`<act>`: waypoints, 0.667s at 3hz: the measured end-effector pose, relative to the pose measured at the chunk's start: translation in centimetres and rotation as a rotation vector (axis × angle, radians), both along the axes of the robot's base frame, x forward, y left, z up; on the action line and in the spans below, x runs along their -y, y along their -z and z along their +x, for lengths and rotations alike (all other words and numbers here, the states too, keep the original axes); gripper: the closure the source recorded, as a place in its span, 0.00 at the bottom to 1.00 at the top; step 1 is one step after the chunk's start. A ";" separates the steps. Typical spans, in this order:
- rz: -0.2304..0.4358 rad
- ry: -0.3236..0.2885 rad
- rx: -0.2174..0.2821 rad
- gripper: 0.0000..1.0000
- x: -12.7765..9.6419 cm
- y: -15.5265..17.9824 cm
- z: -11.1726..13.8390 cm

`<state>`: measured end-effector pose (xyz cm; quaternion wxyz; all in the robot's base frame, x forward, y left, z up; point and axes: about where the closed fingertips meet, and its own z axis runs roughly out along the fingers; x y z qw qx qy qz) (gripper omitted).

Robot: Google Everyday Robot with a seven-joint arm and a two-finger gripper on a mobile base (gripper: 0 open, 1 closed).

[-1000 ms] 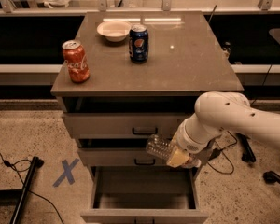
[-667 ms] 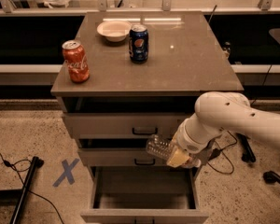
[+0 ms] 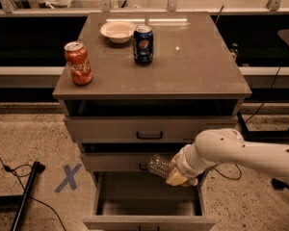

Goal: Place water bottle into bottom drawer

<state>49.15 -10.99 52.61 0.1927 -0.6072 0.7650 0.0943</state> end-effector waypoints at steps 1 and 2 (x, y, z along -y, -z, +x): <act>-0.004 -0.002 -0.012 1.00 0.1 0.5 0.0; 0.023 -0.006 -0.028 1.00 0.7 3.3 0.2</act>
Offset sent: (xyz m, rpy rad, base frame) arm 0.0181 -0.0454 -0.1981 0.1858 0.1201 0.0210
